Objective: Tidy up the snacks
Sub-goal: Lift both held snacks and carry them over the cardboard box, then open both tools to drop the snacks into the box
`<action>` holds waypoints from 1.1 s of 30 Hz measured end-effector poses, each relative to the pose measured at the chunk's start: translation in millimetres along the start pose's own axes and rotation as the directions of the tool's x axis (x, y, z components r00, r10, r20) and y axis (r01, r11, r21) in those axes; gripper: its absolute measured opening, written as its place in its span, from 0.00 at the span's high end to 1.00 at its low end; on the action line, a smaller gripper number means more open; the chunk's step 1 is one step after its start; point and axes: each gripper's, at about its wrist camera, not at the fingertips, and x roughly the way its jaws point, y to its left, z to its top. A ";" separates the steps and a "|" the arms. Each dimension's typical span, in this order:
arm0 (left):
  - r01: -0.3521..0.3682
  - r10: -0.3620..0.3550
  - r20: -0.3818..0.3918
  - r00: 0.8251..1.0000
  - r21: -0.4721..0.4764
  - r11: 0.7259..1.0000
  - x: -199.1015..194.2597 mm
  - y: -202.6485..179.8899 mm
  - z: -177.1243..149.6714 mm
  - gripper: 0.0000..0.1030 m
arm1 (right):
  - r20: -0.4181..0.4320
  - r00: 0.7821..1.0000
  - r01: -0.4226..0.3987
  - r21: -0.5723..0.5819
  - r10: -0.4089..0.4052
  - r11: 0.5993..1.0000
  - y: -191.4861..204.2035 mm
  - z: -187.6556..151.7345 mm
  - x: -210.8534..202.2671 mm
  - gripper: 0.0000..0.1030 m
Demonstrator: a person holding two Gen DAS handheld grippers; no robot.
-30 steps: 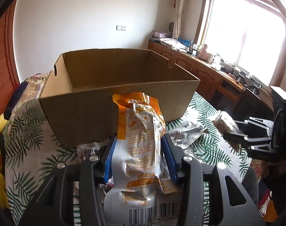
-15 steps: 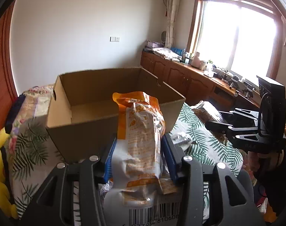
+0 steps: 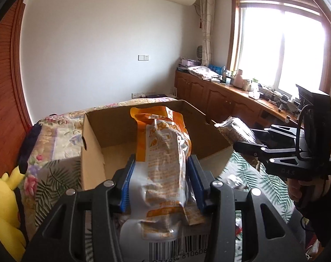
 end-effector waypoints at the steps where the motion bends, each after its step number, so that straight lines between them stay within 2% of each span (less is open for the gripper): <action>1: -0.007 0.007 0.001 1.000 0.000 1.000 3.9 4.8 3.0 0.57 | 0.002 1.000 -0.003 -0.003 0.003 1.000 0.1 3.9 4.9 0.58; 7: -0.035 0.035 0.008 0.999 -0.005 0.999 22.2 19.0 16.9 0.57 | 0.007 1.000 -0.017 -0.004 0.017 1.000 -0.4 21.7 31.5 0.58; 10: -0.044 0.044 0.007 0.999 -0.013 0.999 34.1 26.9 23.2 0.57 | 0.004 0.999 -0.052 0.042 0.052 0.998 -5.4 25.7 44.8 0.58; 16: -0.045 0.045 -0.019 0.999 -0.030 0.999 63.6 37.3 26.6 0.57 | -0.003 0.998 -0.059 0.043 0.059 0.997 -1.0 29.5 70.3 0.58; 33: -0.054 0.051 -0.091 0.995 -0.029 0.998 112.2 32.5 21.5 0.55 | -0.045 0.997 -0.054 0.036 0.056 0.998 -10.0 27.7 111.1 0.57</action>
